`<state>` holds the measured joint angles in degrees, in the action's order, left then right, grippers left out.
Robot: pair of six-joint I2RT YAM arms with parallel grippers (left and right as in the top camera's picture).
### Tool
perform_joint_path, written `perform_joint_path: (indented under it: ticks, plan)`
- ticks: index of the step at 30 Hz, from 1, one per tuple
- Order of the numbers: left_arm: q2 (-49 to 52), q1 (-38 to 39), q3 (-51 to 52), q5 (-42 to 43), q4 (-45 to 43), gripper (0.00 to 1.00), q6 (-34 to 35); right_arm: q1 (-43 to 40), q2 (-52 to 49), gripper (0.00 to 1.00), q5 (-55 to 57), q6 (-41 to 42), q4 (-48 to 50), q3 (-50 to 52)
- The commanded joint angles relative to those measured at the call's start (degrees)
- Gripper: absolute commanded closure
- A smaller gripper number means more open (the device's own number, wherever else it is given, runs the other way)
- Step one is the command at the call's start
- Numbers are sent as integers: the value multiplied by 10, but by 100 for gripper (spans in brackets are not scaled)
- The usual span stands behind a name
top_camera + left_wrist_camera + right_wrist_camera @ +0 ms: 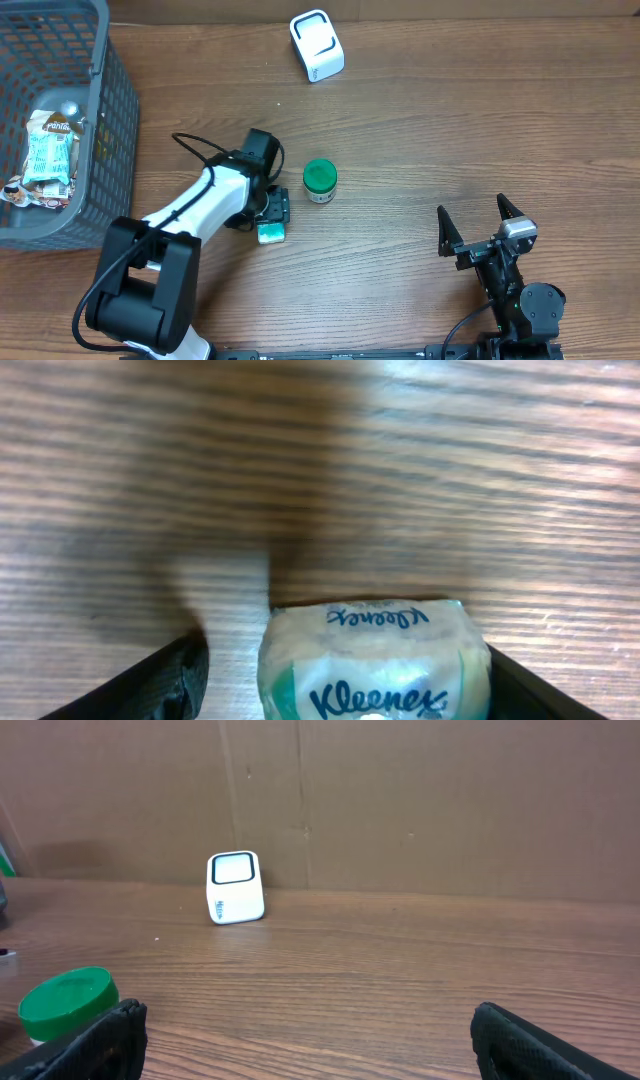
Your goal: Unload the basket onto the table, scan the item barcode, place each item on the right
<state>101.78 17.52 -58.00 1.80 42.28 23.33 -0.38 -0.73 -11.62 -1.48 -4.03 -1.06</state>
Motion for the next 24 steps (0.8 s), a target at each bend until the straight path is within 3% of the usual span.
perform_joint_path:
  ticks: [1, 5, 7, 12, 13, 14, 16, 24]
  plan:
    - [1, -37, -32, 78, 13, 20, -41, -2, 6, 0, 0, -1, 3, 6]
    - [1, -77, -60, 188, 24, 11, -82, -2, 6, 0, 0, -1, 3, 6]
    - [1, -87, -61, 190, 30, 1, -85, -2, 6, 0, 0, -1, 3, 6]
    - [1, -94, -61, 188, 46, 0, -102, -2, 6, 0, 0, -1, 3, 6]
    - [1, -94, -61, 188, 50, 8, -108, -2, 6, 0, 0, -1, 3, 6]
    - [1, -94, -61, 188, 54, 28, -116, -2, 6, 0, 0, -1, 3, 6]
    - [1, -93, -61, 184, 67, 43, -127, -2, 6, 0, 0, -1, 3, 6]
    - [1, -92, -44, 153, 98, 49, -127, -2, 6, 0, 0, -1, 3, 6]
